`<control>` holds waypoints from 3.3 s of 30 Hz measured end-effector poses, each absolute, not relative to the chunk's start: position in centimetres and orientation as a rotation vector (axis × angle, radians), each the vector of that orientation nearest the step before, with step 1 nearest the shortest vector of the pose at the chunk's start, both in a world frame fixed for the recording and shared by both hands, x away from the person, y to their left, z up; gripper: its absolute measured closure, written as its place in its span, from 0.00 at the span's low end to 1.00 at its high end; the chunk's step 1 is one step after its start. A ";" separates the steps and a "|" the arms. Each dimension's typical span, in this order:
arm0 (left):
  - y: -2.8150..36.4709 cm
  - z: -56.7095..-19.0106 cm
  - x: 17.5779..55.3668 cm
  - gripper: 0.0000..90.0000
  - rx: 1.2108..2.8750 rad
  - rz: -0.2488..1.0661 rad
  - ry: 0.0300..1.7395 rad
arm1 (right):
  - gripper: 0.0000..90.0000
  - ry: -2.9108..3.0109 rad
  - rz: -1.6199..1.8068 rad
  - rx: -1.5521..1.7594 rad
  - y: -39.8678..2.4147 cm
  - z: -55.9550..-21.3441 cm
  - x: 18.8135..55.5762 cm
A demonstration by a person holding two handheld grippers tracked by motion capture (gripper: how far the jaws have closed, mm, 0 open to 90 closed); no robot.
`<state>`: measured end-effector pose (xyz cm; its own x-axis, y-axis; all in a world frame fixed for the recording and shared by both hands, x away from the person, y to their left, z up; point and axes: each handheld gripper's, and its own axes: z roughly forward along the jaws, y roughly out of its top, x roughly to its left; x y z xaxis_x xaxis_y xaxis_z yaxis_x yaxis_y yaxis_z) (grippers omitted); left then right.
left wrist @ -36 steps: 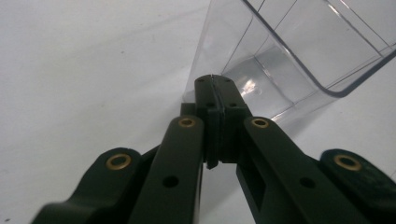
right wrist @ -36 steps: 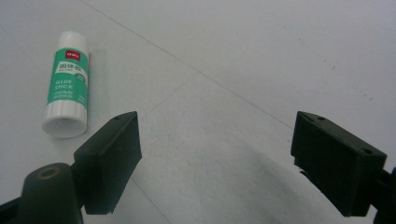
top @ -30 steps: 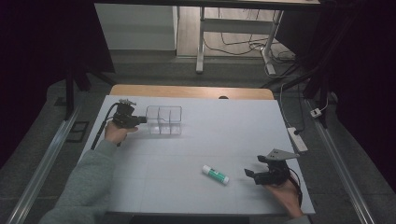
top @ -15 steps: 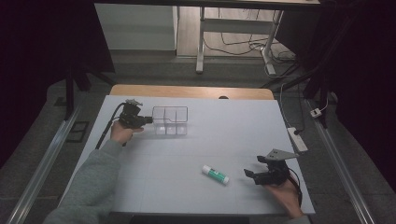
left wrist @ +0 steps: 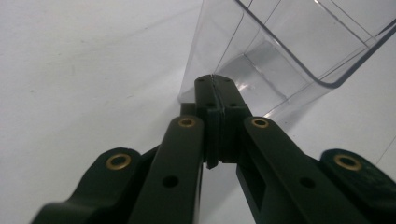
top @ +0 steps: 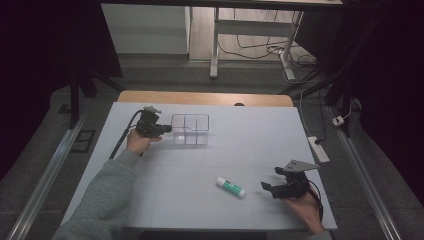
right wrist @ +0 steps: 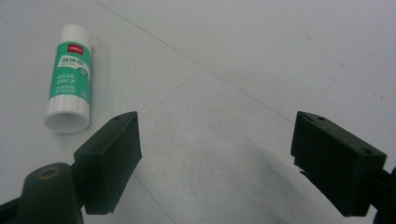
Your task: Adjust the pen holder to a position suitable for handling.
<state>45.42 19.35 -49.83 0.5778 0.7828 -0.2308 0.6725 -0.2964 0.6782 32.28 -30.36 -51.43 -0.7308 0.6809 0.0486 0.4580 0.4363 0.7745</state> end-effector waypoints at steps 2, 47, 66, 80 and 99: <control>19.0 -49.8 45.5 0.99 2.052 0.182 1.149 | 0.17 2.420 1.177 0.986 -30.4 -51.4 32.3; 18.0 -48.4 40.7 0.96 2.140 0.366 1.001 | 0.17 2.421 1.182 0.971 -30.4 -51.3 32.2; 20.7 -48.2 32.3 0.39 2.098 0.359 0.943 | 0.18 2.394 1.205 0.981 -30.5 -51.2 32.1; 22.1 -50.1 28.7 0.32 2.111 0.397 0.974 | 0.18 2.393 1.226 0.939 -30.2 -50.6 31.8; 22.7 -51.4 28.0 0.29 2.124 0.378 1.008 | 0.19 2.369 1.250 0.892 -29.4 -49.8 31.4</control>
